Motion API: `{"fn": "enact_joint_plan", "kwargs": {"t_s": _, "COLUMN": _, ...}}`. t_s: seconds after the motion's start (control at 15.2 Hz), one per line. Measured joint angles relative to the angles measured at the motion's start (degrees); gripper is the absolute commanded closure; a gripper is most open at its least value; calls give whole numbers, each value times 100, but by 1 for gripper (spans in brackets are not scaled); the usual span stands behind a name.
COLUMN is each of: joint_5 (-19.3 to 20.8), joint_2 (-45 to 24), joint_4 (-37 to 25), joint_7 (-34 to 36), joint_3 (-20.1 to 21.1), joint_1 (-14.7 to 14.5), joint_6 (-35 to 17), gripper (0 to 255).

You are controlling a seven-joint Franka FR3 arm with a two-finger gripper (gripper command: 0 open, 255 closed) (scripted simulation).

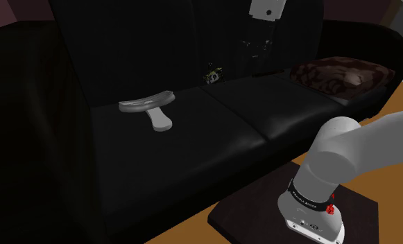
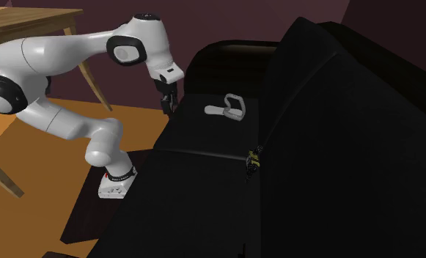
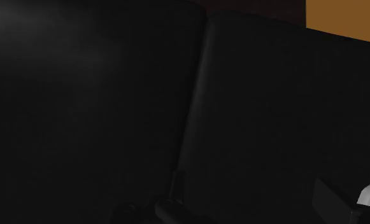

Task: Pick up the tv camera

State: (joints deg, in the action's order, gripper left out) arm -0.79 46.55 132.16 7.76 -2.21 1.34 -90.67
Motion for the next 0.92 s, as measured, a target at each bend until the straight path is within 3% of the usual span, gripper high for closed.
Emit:
{"fn": "enact_joint_plan", "kwargs": {"t_s": 0.13, "joint_5": 13, "joint_2": -4, "joint_4": 71, "joint_7": 35, "joint_3": 12, "joint_1": 20, "joint_6": -145, "gripper": 0}}
{"fn": "enact_joint_plan", "kwargs": {"t_s": 0.33, "joint_5": 101, "joint_2": -82, "joint_4": 355, "joint_7": 194, "joint_3": 41, "joint_1": 140, "joint_6": -948, "gripper": 0}}
{"fn": "enact_joint_plan", "kwargs": {"t_s": 0.92, "joint_5": 502, "joint_2": -879, "joint_4": 1042, "joint_7": 892, "joint_3": 159, "joint_1": 662, "joint_6": -3986, "gripper": 0}}
